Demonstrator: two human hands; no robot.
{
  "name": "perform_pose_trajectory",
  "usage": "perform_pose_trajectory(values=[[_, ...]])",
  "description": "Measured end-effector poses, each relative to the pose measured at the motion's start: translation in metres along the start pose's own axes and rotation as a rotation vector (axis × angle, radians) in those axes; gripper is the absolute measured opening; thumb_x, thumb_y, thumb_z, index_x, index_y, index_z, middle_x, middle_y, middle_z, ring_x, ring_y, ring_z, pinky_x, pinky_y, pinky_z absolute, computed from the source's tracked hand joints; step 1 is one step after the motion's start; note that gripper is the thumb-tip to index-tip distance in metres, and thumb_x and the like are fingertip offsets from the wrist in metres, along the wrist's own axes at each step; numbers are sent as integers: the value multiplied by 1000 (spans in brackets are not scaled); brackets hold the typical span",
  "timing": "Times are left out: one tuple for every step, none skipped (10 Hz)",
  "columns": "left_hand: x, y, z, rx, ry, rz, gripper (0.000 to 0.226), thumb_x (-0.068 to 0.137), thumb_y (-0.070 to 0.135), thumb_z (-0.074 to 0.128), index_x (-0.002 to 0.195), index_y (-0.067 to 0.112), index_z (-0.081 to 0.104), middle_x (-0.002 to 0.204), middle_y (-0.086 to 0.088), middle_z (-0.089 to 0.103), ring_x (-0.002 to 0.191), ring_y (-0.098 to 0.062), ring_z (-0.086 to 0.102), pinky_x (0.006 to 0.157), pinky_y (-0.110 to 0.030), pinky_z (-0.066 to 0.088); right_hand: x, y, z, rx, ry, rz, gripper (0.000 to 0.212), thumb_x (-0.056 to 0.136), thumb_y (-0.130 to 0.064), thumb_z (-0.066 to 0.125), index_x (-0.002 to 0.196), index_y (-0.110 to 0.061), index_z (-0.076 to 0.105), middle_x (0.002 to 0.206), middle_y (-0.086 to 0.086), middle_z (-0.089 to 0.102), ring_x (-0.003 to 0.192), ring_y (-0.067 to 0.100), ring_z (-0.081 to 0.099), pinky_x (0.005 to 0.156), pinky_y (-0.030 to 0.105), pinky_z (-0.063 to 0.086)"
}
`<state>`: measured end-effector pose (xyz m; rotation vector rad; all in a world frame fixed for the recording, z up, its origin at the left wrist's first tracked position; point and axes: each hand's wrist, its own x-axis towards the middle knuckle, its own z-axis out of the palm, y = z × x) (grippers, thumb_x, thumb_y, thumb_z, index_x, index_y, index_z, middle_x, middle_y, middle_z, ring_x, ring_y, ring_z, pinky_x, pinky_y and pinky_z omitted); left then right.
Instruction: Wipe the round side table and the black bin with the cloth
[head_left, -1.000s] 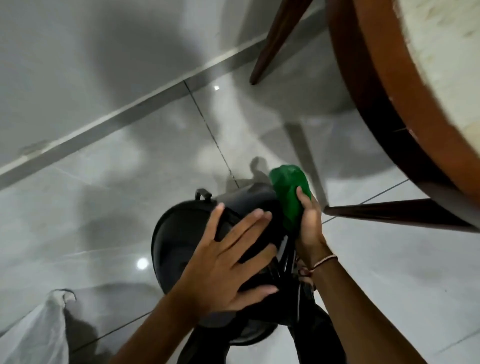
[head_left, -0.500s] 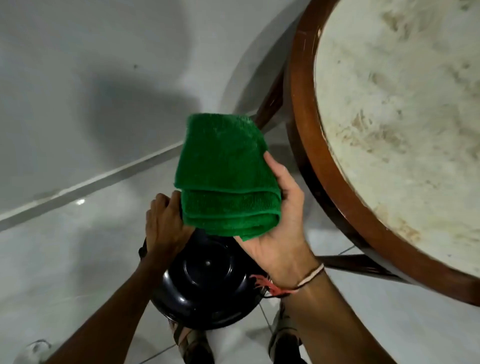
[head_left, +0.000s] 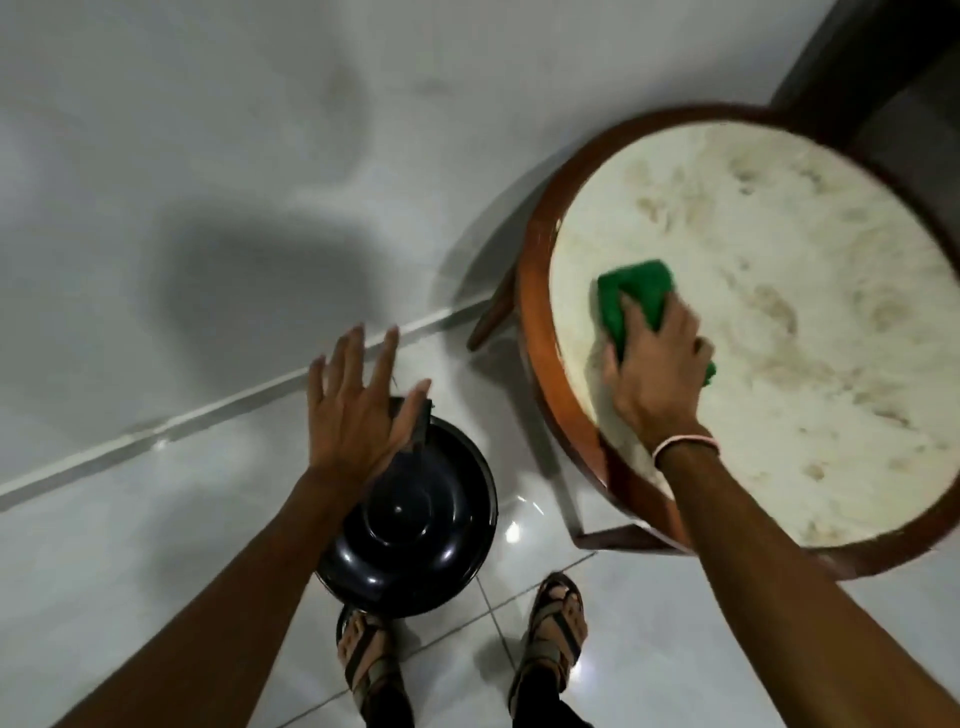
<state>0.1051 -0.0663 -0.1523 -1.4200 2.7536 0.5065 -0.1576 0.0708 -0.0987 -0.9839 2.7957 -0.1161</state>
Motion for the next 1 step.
perform_pose_trajectory(values=[[-3,36,-73,111,171,95,87,101,72,27,171,20,37,178,-25,32,163,-45,40,131,-67,31,-7,3,-30,-85,-83,-85,64,107,-55,36,164,-28,25,174,24,13,161,41,17,126,65,18]])
